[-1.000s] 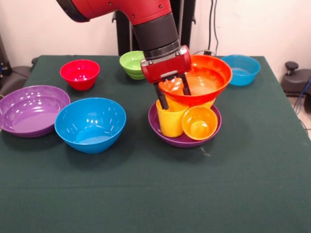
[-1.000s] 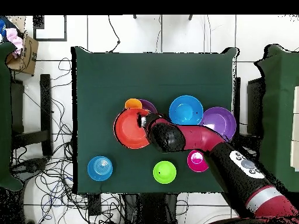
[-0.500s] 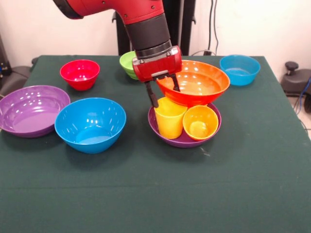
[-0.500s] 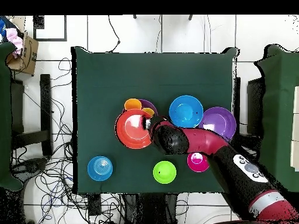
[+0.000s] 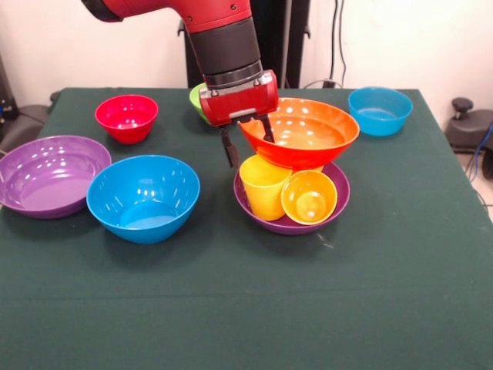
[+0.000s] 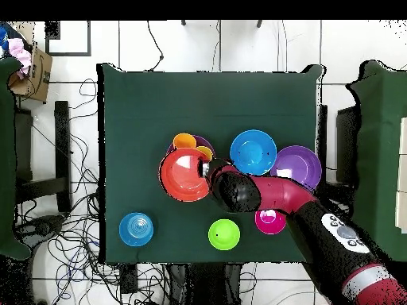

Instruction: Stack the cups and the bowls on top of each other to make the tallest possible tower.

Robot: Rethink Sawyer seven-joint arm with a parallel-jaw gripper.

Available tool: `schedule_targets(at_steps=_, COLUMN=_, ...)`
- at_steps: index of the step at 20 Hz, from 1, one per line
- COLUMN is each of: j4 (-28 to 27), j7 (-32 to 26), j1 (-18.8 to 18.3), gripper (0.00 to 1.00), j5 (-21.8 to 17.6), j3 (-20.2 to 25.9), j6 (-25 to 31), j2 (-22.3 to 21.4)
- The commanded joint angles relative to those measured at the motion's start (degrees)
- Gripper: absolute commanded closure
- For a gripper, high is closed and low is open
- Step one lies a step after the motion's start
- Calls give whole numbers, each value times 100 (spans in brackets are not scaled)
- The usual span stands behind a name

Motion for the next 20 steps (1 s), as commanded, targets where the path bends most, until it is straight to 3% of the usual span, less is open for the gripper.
schedule_targets(at_steps=1, j4=150, j7=596, j1=192, gripper=0, j5=-89, j3=-327, j6=87, j2=-26)
schedule_targets(at_steps=10, j4=51, j7=600, j1=248, gripper=0, j5=-108, j3=-384, j6=34, j2=51)
schedule_targets(at_steps=15, j4=-336, j7=459, j1=348, gripper=0, j5=-177, j3=-423, j6=54, j2=384)
schedule_targets(at_steps=20, j4=-420, j7=423, j1=370, gripper=0, j5=-188, j3=-449, j6=57, j2=430)
